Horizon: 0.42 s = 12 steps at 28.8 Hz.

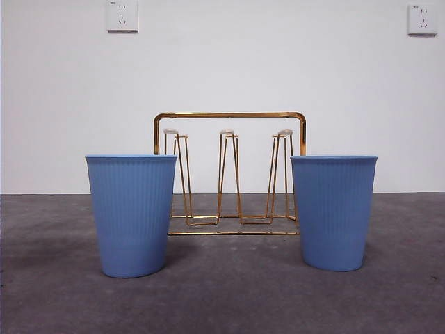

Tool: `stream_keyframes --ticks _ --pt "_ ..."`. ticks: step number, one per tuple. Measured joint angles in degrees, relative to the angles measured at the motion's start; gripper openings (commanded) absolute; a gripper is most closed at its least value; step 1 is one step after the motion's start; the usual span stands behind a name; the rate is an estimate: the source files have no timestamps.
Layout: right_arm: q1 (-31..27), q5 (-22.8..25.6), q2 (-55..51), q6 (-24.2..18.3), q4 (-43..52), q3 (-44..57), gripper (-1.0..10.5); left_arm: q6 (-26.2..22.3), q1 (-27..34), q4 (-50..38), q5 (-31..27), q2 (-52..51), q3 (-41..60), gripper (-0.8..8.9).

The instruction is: Pick up cup 1,put cup 1 in the cup rack,pick up cup 2,put cup 2 in the cup rack

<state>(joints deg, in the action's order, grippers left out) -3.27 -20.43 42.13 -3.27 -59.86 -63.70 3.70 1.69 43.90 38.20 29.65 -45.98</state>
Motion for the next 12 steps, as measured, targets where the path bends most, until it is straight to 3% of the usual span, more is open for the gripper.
stream_keyframes --ticks 9,10,11,12 --pt "3.3 -0.9 2.5 -2.7 -6.3 -0.8 0.0 -4.2 -4.1 5.8 1.8 5.1 -4.9 0.03" --pt "3.3 -1.0 2.5 -2.8 -6.3 -0.8 0.1 -4.3 -4.5 5.8 3.3 5.5 -4.9 0.30" --pt "3.3 -1.0 2.5 -2.8 -6.3 -0.8 0.7 -4.3 -4.8 5.8 4.5 5.9 -4.9 1.44" --pt "3.3 -1.0 2.5 -2.8 -6.3 -0.8 2.1 -4.3 -5.0 5.8 5.3 6.3 -4.9 3.19"
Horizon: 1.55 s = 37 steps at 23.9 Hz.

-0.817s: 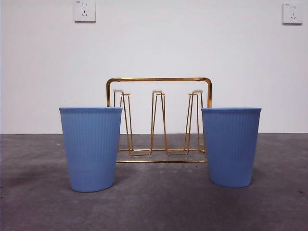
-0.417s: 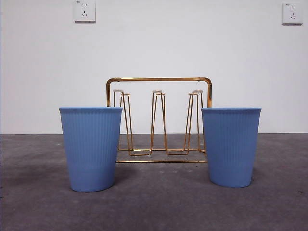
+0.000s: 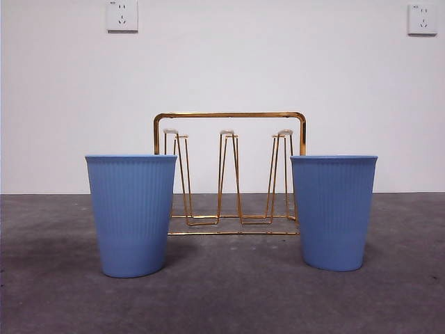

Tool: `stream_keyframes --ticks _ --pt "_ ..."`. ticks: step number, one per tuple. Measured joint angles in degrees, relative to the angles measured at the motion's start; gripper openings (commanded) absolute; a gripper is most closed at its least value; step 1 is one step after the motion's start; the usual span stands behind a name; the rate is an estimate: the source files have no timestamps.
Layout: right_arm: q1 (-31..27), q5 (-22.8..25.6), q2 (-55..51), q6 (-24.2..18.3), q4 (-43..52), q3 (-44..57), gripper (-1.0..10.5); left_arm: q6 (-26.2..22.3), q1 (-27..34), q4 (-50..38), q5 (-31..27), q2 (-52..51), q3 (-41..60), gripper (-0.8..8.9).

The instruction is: Pick up cup 1,put cup 1 in the cup rack,pick up cup 2,put cup 2 in the cup rack

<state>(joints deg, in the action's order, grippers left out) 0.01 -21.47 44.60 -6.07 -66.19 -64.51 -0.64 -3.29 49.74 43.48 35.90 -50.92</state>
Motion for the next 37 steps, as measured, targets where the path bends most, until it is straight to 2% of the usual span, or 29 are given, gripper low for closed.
stream_keyframes --ticks 1,2,3,4,11,15,23,27,30,37 --pt "0.0 0.0 0.0 0.0 0.0 0.0 3.8 0.0 -0.3 0.0 0.3 0.4 0.0 5.04" --pt "0.0 0.0 0.0 0.1 0.1 0.0 5.4 0.0 -0.7 0.0 0.4 0.8 0.0 6.14" --pt "0.0 0.0 0.0 0.1 0.2 -0.2 6.2 0.2 -1.2 0.0 0.4 1.1 0.0 6.31" --pt "0.0 0.0 0.1 0.1 0.2 -0.3 6.3 0.2 -1.6 0.0 0.5 1.4 0.0 6.30" --pt "1.3 -1.6 4.0 2.1 1.9 -0.7 6.3 1.2 -4.5 -7.4 10.1 3.6 -0.1 6.29" --pt "5.3 -1.9 11.5 3.9 5.4 -0.8 6.3 1.7 -7.2 -9.5 10.7 5.6 -0.1 6.28" --pt "14.9 4.9 28.7 6.8 13.1 -1.3 6.3 1.8 -11.5 -15.3 10.7 8.0 -0.1 6.28" --pt "17.5 7.7 35.9 7.0 14.1 -2.9 6.2 1.8 -12.4 -16.1 10.7 9.0 -0.1 6.28" --pt "18.9 9.8 40.0 7.1 14.3 -4.4 5.5 1.8 -12.7 -16.1 10.7 9.7 -0.1 6.28" --pt "20.7 11.0 45.4 7.8 15.2 -6.0 5.0 1.8 -12.8 -18.1 10.7 10.8 -0.1 6.28"
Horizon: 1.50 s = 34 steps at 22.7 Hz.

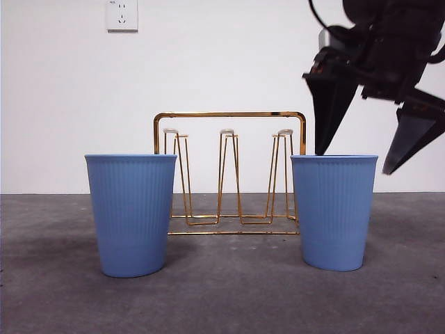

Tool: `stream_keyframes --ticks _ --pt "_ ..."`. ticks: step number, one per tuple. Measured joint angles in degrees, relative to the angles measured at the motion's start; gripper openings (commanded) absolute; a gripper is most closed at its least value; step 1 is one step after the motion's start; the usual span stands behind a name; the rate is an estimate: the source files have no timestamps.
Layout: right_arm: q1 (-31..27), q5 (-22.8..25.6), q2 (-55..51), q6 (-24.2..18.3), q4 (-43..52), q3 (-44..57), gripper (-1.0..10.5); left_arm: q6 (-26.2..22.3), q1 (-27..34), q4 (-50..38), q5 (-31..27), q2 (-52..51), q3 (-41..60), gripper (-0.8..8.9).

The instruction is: Pick up cup 1,put cup 1 in the cup rack,pick up cup 2,put cup 2 in the cup rack

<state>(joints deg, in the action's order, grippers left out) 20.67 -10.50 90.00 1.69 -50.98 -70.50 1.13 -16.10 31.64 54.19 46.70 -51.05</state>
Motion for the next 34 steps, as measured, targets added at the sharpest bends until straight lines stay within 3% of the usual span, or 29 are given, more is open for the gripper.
stream_keyframes --ticks 9,13,18,25,28,34 --pt "1.8 1.0 5.5 0.5 -0.1 0.0 1.0 0.0 0.0 -0.4 0.0 0.1 0.0 6.28" --pt "2.4 1.1 5.5 0.5 0.7 0.0 -0.2 0.0 0.0 -0.4 0.0 0.2 0.0 6.28" --pt "2.5 1.2 5.5 0.0 0.9 0.0 -0.2 1.1 -0.7 -0.5 1.2 0.2 0.0 6.28" --pt "2.5 0.5 1.9 -0.2 1.5 0.0 -0.2 4.8 -1.7 -6.7 10.1 0.2 0.0 6.28" --pt "2.1 -2.8 -4.4 -0.2 1.4 -0.4 -0.2 8.7 -1.7 -14.2 14.1 0.3 0.0 6.28" --pt "0.3 -14.6 -17.9 0.7 1.4 -7.3 -0.2 21.5 -1.7 -37.7 15.0 0.5 0.0 6.28"
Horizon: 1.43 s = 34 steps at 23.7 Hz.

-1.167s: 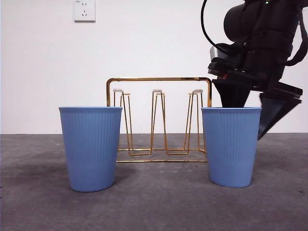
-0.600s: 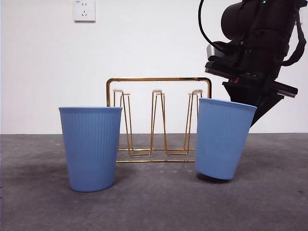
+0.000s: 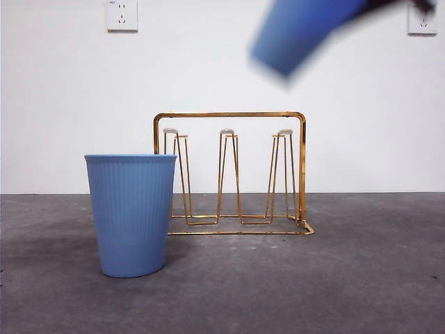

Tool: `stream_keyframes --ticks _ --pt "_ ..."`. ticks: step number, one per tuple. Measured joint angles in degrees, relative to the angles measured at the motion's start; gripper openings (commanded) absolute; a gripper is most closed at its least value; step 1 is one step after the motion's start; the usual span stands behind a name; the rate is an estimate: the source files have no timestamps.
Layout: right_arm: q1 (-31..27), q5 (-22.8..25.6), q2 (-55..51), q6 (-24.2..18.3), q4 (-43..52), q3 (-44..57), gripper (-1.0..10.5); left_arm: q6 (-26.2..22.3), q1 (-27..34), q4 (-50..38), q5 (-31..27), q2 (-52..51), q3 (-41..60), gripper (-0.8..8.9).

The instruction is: Pick up cup 1,put cup 1 in the cup rack,pick up cup 2,put cup 2 in the cup rack

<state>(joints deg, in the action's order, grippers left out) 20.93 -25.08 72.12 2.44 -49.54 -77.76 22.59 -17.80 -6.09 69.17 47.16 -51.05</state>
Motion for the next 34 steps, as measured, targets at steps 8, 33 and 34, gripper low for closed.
stream_keyframes --ticks 8,33,34 --pt "0.0 -17.0 -9.3 2.6 0.9 -13.8 -0.2 21.6 -0.1 -35.2 -4.4 2.3 -0.1 6.28" --pt "7.5 -31.2 -6.0 11.3 16.5 -19.3 -0.2 25.8 -12.7 -39.6 -11.2 16.7 -9.8 6.28" --pt "7.6 -30.9 -5.5 11.3 16.6 -19.3 -0.2 25.4 -13.2 -39.6 -11.5 16.9 -9.8 6.28"
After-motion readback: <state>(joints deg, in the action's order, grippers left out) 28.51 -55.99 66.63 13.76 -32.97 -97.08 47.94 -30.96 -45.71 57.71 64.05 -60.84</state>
